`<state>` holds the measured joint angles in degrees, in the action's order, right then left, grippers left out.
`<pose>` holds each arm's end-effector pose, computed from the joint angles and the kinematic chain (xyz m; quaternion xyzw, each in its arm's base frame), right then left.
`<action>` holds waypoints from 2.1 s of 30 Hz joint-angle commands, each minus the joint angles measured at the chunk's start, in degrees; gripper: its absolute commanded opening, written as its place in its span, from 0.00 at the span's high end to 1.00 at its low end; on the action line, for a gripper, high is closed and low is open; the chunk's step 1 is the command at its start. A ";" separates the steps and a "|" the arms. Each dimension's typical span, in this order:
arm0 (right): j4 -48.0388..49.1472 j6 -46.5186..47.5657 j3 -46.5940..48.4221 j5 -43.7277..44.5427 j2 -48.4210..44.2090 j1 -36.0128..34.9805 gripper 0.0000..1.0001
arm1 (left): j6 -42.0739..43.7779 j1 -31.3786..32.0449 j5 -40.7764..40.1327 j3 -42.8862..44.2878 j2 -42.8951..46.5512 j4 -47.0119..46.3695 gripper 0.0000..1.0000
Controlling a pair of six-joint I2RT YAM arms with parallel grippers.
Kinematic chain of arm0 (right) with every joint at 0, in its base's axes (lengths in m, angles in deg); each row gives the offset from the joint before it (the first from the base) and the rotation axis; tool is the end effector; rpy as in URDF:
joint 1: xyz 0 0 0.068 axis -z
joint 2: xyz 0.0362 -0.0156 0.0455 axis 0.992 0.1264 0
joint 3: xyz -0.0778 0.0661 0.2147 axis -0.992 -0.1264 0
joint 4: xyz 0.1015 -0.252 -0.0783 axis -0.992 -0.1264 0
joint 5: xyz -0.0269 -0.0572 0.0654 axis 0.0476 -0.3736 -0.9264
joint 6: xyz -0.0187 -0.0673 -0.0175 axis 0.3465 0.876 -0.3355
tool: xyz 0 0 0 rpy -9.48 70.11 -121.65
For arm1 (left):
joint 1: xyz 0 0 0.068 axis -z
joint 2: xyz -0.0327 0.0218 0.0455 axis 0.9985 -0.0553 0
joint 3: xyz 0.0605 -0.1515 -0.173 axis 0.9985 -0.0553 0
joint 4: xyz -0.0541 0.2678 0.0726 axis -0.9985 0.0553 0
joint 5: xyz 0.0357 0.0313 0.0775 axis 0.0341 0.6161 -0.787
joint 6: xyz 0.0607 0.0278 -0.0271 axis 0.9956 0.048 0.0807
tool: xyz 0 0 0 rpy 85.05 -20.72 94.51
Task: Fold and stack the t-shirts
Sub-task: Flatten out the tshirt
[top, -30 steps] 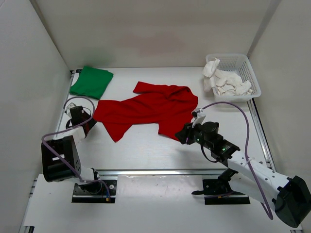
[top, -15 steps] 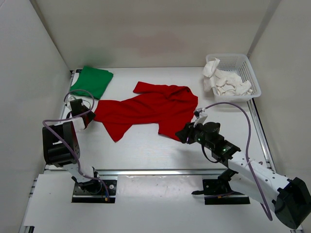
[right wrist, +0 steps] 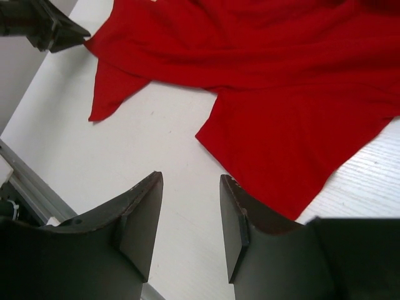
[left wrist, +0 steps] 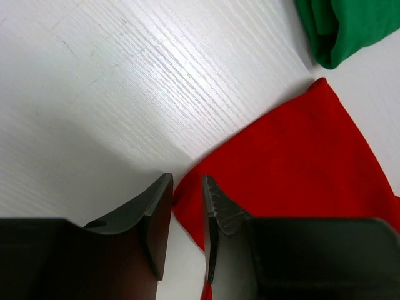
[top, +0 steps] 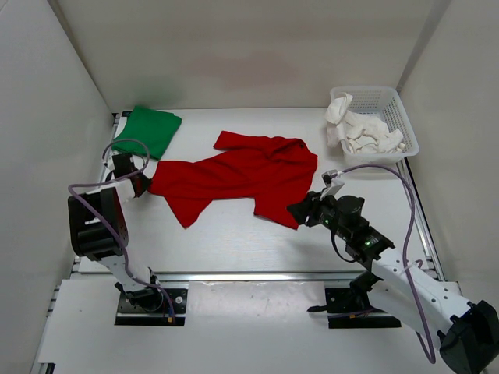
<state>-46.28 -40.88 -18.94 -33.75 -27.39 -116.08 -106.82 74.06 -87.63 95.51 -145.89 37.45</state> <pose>0.2084 0.1455 0.1946 -0.0793 0.7925 0.3434 0.4977 0.3461 0.0839 0.0806 -0.3856 0.8551 -0.0215 0.3458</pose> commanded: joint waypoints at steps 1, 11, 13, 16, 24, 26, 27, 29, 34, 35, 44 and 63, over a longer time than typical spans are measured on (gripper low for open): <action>0.72 -0.24 1.34 -1.45 -1.78 1.61 0.60 | 0.58 0.90 -1.62 2.40 -0.35 3.91 0.63; 0.19 0.90 3.10 -1.97 -3.37 2.75 0.62 | 3.12 0.03 1.98 4.68 -2.28 6.19 0.63; 0.54 0.64 2.83 -2.51 -3.98 3.11 0.62 | 4.18 0.11 2.86 5.47 -3.33 7.16 0.64; 0.28 0.72 2.92 -1.89 -4.06 2.32 0.62 | 6.55 0.47 4.36 7.49 -4.30 8.13 0.65; 1.77 -0.59 2.13 -3.21 -4.86 3.02 0.63 | 13.41 1.97 2.60 9.17 -2.98 10.06 0.61; 1.86 -0.07 2.13 -3.12 -4.77 2.84 0.62 | 12.89 1.53 2.77 9.08 -3.33 9.89 0.61; 1.86 -0.41 2.13 -3.04 -4.77 2.50 0.63 | 12.62 1.61 2.95 8.99 -3.42 9.97 0.62; 1.16 0.02 2.66 -2.16 -5.03 1.97 0.63 | 12.62 0.83 3.21 8.82 -3.42 10.06 0.65; 0.71 -0.94 1.70 -1.19 -5.30 3.01 0.67 | 12.88 1.61 1.46 8.99 -3.42 10.15 0.81; 0.28 -1.21 1.69 -0.84 -5.12 2.85 0.68 | 12.36 1.61 1.11 9.25 -3.25 9.54 0.84; -13.06 -2.35 0.55 14.25 -0.29 2.15 0.94 | 11.13 2.40 -1.62 8.29 -2.11 9.71 1.00; -6.93 -8.76 -3.23 7.25 14.65 6.01 0.50 | -0.21 7.50 1.72 -4.27 14.06 3.92 1.00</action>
<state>-57.96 -45.95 -21.47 -24.31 -13.95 -110.29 -104.66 80.57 -86.28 93.80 -134.80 44.08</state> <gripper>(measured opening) 0.493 0.022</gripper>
